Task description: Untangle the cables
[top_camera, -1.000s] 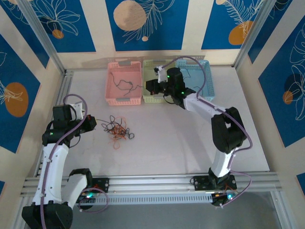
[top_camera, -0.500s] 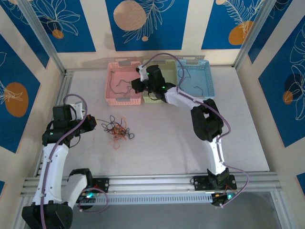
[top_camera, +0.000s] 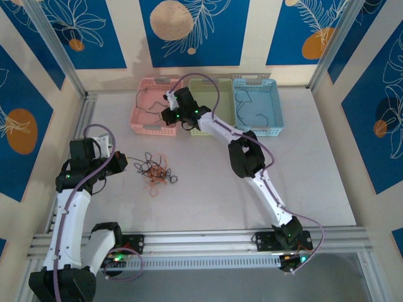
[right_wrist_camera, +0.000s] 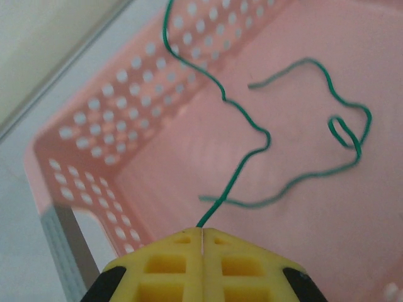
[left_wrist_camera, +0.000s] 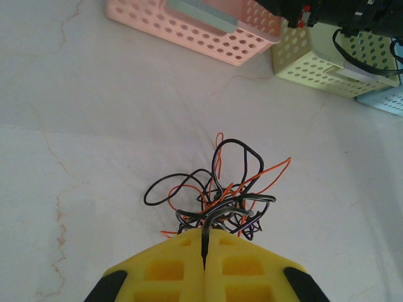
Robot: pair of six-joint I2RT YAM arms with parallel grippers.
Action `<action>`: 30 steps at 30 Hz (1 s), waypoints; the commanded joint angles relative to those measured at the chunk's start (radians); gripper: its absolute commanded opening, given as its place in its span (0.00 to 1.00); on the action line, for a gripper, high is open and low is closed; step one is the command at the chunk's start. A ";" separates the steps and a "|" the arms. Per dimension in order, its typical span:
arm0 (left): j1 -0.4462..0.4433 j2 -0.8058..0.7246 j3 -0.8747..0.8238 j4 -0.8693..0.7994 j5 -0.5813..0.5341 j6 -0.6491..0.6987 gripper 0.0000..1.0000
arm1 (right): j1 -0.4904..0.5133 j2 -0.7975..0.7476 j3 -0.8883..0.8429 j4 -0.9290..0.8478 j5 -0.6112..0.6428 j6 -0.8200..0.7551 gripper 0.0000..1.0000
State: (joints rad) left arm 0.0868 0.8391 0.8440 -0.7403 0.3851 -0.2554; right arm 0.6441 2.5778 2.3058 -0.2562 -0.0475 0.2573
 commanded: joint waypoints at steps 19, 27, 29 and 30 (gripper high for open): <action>-0.009 -0.006 -0.003 0.006 0.012 -0.007 0.00 | -0.035 -0.404 -0.304 0.049 0.027 -0.058 0.50; -0.009 -0.008 -0.005 0.010 0.018 -0.009 0.00 | -0.029 -0.749 -0.794 0.190 -0.090 0.012 0.50; -0.009 -0.006 -0.005 0.010 0.021 -0.009 0.00 | -0.010 -0.825 -0.931 0.225 -0.131 0.022 0.50; -0.009 -0.007 -0.006 0.012 0.023 -0.009 0.00 | 0.004 -0.858 -1.002 0.256 -0.146 0.030 0.50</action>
State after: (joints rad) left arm 0.0868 0.8391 0.8440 -0.7403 0.3855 -0.2554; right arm 0.6132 1.7794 1.4353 -0.0692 -0.1062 0.2543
